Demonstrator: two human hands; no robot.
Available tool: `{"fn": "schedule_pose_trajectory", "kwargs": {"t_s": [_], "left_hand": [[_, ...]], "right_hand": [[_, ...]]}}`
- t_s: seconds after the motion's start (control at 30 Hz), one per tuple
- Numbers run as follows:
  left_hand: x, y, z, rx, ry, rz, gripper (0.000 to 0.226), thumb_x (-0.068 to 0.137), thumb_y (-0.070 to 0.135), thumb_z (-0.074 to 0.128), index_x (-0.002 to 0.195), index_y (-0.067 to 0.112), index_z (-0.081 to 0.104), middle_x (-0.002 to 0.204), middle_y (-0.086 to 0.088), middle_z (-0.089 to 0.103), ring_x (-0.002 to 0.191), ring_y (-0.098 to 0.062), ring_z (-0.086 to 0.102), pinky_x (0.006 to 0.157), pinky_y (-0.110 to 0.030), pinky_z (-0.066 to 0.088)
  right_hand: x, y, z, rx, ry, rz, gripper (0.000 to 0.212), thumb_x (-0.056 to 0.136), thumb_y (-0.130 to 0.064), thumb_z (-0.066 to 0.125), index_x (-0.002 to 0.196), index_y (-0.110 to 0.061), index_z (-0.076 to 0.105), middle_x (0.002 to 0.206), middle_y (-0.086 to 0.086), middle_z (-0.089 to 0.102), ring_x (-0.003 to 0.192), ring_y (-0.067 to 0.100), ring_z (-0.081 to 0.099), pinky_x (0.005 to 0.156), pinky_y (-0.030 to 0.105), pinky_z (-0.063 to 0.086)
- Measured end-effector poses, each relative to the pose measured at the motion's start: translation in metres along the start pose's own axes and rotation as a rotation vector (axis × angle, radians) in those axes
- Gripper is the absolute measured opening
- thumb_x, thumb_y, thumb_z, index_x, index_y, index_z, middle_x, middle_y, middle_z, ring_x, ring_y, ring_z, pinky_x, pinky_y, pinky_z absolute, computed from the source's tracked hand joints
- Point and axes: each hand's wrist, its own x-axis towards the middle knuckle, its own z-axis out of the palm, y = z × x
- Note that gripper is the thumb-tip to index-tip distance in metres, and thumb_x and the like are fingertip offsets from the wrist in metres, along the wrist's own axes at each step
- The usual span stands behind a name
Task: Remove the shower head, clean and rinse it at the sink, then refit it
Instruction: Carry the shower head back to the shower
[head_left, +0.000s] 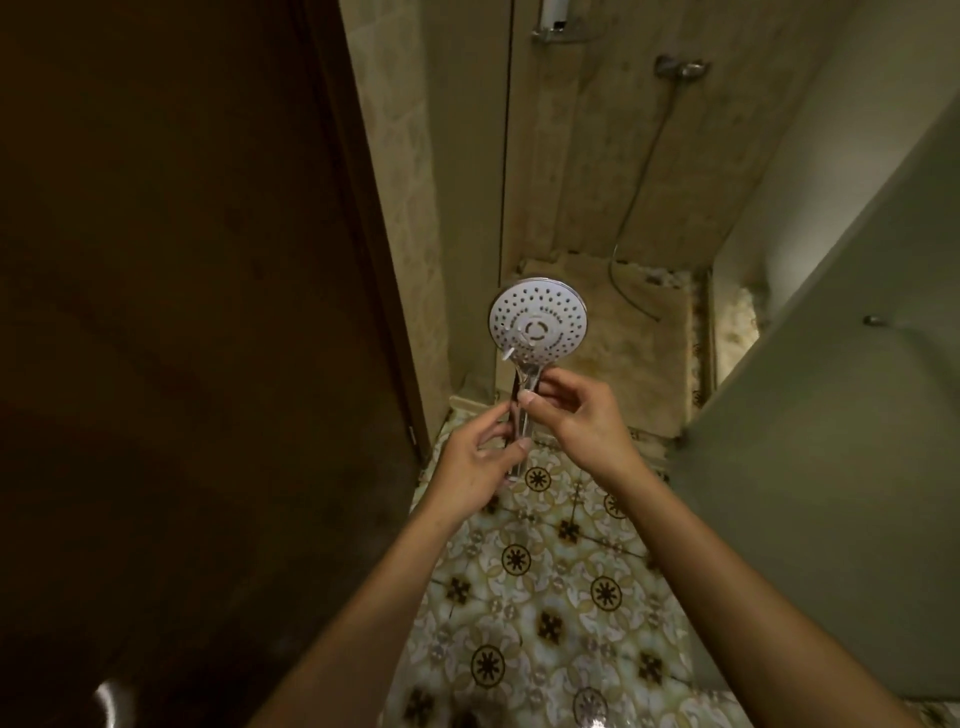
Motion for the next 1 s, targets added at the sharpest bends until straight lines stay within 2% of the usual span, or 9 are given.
{"fn": "schedule_pose_trajectory", "kwargs": {"t_s": [0.07,0.23,0.37,0.47,0.6,0.73,0.83,0.93,1.0], "left_hand": [[0.017,0.002,0.001,0.003,-0.021,0.001,0.056,0.095,0.011,0.069,0.125,0.053,0.048,0.113,0.023,0.061,0.117,-0.013,0.065,0.080,-0.043,0.064],[0.060,0.004,0.017,0.016,-0.044,-0.031,0.056,0.095,0.014,0.069,0.132,0.050,0.047,0.108,0.024,0.064,0.089,0.000,0.073,0.080,-0.051,0.061],[0.099,0.006,0.042,-0.006,-0.084,-0.052,0.057,0.096,0.012,0.068,0.140,0.043,0.048,0.114,0.021,0.063,0.101,0.000,0.071,0.080,-0.046,0.062],[0.132,0.010,0.066,-0.025,-0.087,-0.061,0.056,0.096,0.010,0.068,0.142,0.037,0.049,0.112,0.020,0.064,0.092,0.009,0.070,0.082,-0.046,0.062],[0.176,0.019,0.100,-0.054,-0.086,-0.080,0.050,0.095,0.014,0.069,0.137,0.039,0.056,0.112,0.018,0.065,0.102,-0.004,0.070,0.078,-0.042,0.063],[0.218,0.029,0.130,-0.042,-0.096,-0.061,0.037,0.097,0.022,0.067,0.133,0.031,0.062,0.129,0.001,0.065,0.101,0.008,0.068,0.075,-0.041,0.065],[0.248,0.034,0.146,-0.036,-0.122,-0.060,0.038,0.098,0.027,0.066,0.136,0.028,0.062,0.135,-0.002,0.064,0.109,0.003,0.067,0.083,-0.050,0.063],[0.275,0.039,0.159,-0.018,-0.135,-0.054,0.036,0.096,0.033,0.068,0.132,0.034,0.064,0.133,-0.002,0.066,0.122,-0.009,0.063,0.090,-0.057,0.059],[0.293,0.040,0.165,-0.013,-0.152,-0.049,0.035,0.096,0.033,0.068,0.130,0.035,0.064,0.130,-0.001,0.069,0.119,-0.010,0.065,0.090,-0.057,0.060]], "right_hand": [[0.014,0.001,-0.005,-0.006,0.007,0.004,0.011,0.094,-0.004,0.071,0.105,-0.001,0.072,0.103,0.021,0.077,0.100,0.025,0.076,0.093,0.038,0.059],[0.048,0.015,-0.031,-0.003,0.014,0.019,0.007,0.094,-0.002,0.070,0.100,-0.005,0.072,0.089,0.003,0.076,0.083,0.001,0.071,0.078,0.018,0.056],[0.076,0.027,-0.064,0.010,0.034,0.039,0.012,0.094,-0.002,0.070,0.105,0.003,0.071,0.098,0.016,0.078,0.087,0.006,0.074,0.083,0.023,0.060],[0.102,0.035,-0.093,-0.002,0.032,0.049,0.008,0.093,-0.001,0.071,0.101,0.000,0.072,0.091,0.010,0.078,0.084,0.006,0.074,0.081,0.024,0.059],[0.136,0.039,-0.135,-0.032,0.060,0.027,0.012,0.092,-0.002,0.073,0.102,0.003,0.072,0.097,0.031,0.073,0.084,0.021,0.073,0.081,0.035,0.060],[0.170,0.041,-0.173,-0.041,0.049,0.034,0.013,0.090,-0.003,0.075,0.100,-0.011,0.077,0.093,0.017,0.079,0.085,0.020,0.077,0.084,0.038,0.059],[0.195,0.042,-0.198,-0.045,0.038,0.020,0.011,0.089,-0.002,0.075,0.097,-0.009,0.077,0.097,0.027,0.075,0.085,0.030,0.075,0.084,0.038,0.056],[0.219,0.047,-0.219,-0.036,0.009,0.025,0.024,0.090,0.002,0.073,0.088,-0.022,0.074,0.074,-0.002,0.077,0.072,0.003,0.069,0.074,0.022,0.055],[0.233,0.053,-0.231,-0.030,0.017,0.029,0.017,0.090,0.003,0.073,0.089,-0.014,0.074,0.068,-0.011,0.068,0.068,0.002,0.062,0.072,0.023,0.052]]}}
